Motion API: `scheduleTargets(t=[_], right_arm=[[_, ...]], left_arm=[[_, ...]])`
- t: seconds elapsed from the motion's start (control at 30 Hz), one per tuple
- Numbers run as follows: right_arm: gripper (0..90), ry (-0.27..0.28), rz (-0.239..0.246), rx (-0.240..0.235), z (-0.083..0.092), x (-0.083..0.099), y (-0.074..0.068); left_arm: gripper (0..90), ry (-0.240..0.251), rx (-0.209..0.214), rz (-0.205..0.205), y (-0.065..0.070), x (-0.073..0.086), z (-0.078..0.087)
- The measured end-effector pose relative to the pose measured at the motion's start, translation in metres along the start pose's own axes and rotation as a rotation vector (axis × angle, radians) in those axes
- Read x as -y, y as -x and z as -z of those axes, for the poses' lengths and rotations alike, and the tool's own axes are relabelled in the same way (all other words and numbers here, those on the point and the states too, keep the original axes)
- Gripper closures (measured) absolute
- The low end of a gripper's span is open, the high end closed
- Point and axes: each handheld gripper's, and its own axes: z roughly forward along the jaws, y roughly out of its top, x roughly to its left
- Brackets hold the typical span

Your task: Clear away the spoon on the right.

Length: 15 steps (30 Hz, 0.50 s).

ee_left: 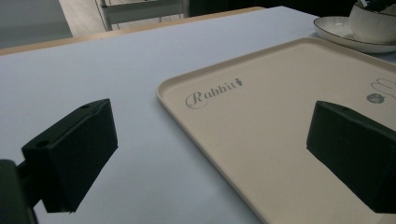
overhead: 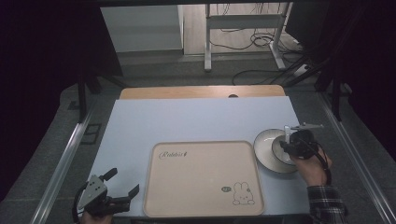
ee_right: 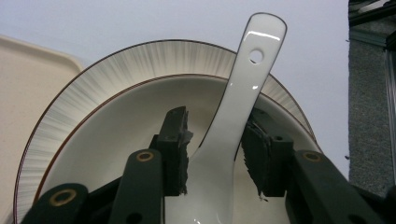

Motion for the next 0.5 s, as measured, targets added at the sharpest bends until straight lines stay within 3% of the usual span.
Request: scheduleTargets(t=[0.37, 0.5], right_arm=[[75.1, -0.004, -0.024, -0.009, -0.0015, -0.0034, -0.0048], [85.7, 0.023, -0.024, -0.030, 0.0046, -0.0052, -0.0048]], left_arm=[[1.8, 0.000, 0.000, 0.000, -0.0001, 0.0000, 0.0002], [1.8, 0.001, -0.001, -0.001, 0.0000, -0.0001, 0.0003]])
